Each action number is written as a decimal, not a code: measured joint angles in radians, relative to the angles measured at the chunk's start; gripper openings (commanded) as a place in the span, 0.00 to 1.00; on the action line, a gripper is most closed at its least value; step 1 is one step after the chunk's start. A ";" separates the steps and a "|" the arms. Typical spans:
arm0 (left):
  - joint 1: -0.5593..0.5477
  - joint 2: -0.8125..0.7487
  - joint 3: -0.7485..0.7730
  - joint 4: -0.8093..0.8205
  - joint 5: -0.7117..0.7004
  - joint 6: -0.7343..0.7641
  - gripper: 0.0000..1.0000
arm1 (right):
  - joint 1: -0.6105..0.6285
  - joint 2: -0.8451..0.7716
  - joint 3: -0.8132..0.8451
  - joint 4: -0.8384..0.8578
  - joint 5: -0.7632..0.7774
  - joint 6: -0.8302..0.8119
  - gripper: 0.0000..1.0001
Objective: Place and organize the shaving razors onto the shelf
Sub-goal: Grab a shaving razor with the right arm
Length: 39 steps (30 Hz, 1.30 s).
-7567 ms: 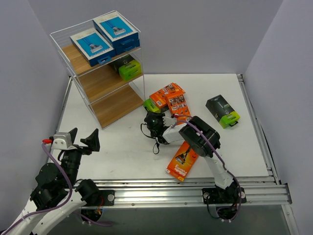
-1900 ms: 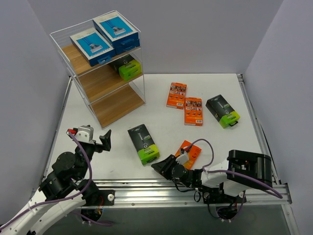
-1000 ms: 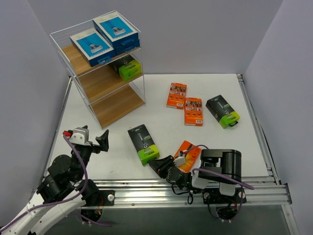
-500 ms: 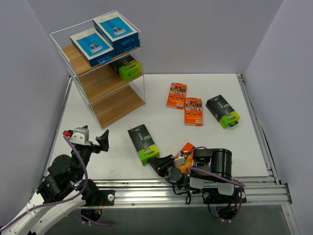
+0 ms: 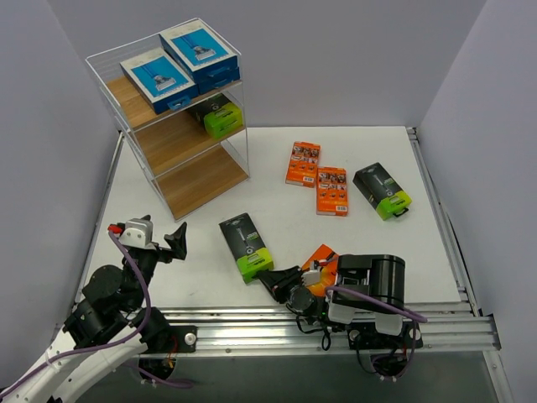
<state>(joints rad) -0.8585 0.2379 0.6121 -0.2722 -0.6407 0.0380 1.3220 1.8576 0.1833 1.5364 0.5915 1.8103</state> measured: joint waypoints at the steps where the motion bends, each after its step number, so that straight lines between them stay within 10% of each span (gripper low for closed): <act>1: 0.000 0.000 0.000 0.000 0.000 0.000 0.97 | 0.000 0.007 0.000 0.009 0.003 0.001 0.14; 28: 0.000 0.000 0.000 0.000 0.002 0.000 0.97 | 0.006 0.068 -0.004 0.118 0.024 -0.020 0.00; 39: 0.000 -0.003 0.000 0.000 0.002 0.000 0.97 | -0.017 -0.216 0.084 -0.349 -0.047 -0.078 0.00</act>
<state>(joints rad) -0.8585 0.2348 0.6121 -0.2726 -0.6388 0.0380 1.3048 1.6417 0.2676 1.1870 0.5446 1.7321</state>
